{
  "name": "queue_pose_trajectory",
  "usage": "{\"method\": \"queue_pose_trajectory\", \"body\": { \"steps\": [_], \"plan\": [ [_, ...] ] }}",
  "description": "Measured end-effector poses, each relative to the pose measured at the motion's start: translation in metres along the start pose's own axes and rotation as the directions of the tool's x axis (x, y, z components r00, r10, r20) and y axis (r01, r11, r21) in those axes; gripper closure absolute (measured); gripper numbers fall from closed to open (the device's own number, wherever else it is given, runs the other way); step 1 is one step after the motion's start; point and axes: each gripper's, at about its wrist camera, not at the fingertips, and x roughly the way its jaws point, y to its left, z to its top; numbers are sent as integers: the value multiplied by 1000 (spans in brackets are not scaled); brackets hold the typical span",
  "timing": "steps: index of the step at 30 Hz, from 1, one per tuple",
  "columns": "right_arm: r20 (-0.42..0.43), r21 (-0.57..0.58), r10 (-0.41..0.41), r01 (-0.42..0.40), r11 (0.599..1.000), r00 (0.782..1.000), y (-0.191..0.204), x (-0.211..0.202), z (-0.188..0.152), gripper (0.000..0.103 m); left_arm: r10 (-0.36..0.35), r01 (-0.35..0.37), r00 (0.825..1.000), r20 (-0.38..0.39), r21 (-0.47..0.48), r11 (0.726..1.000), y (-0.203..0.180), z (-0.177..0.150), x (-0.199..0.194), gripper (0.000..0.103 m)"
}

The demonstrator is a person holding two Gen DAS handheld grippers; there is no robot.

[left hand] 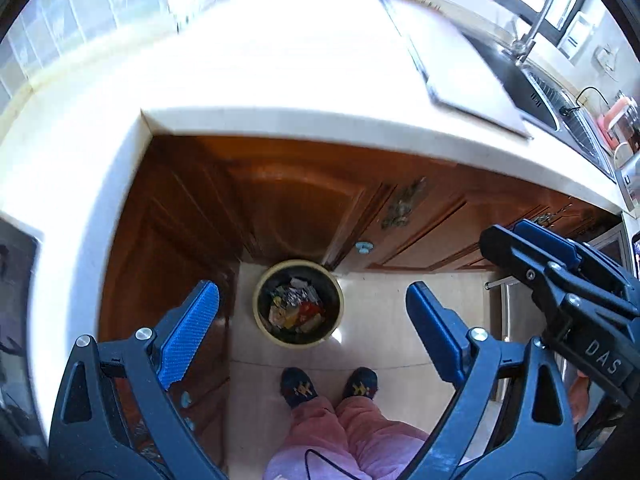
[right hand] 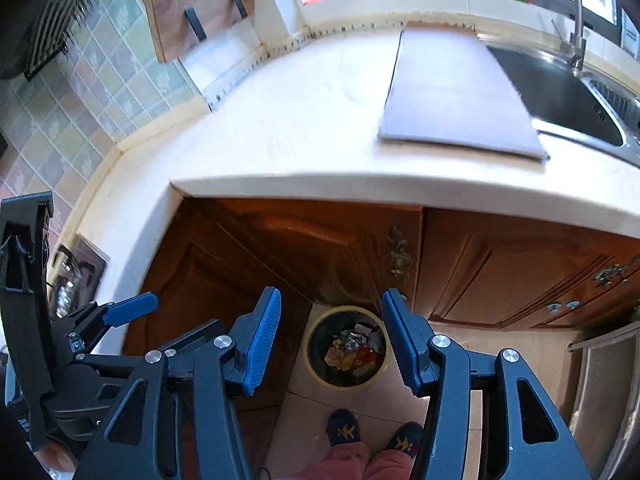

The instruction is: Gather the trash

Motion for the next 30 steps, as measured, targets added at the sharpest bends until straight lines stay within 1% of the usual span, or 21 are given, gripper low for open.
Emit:
{"method": "queue_pose_trajectory", "body": {
  "steps": [9,14,20,24,30],
  "plan": [
    [103,-16,-7,8,1000,995,18,-68,31,49,17,-22,994,108,54,998,-22,29,-75,10],
    [177,-14,-12,15,1000,984,27,-115,45,49,25,-39,982,186,74,996,-32,40,-120,10],
    [250,-22,-20,27,999,968,38,-158,56,49,38,-57,967,253,68,996,-36,45,-158,10],
    [280,-31,-28,38,999,959,45,-176,58,49,56,-72,958,280,47,996,-32,46,-175,10],
    [288,-27,-34,44,999,957,47,-187,57,49,64,-75,955,290,27,997,-25,48,-182,10]
  ]
}}
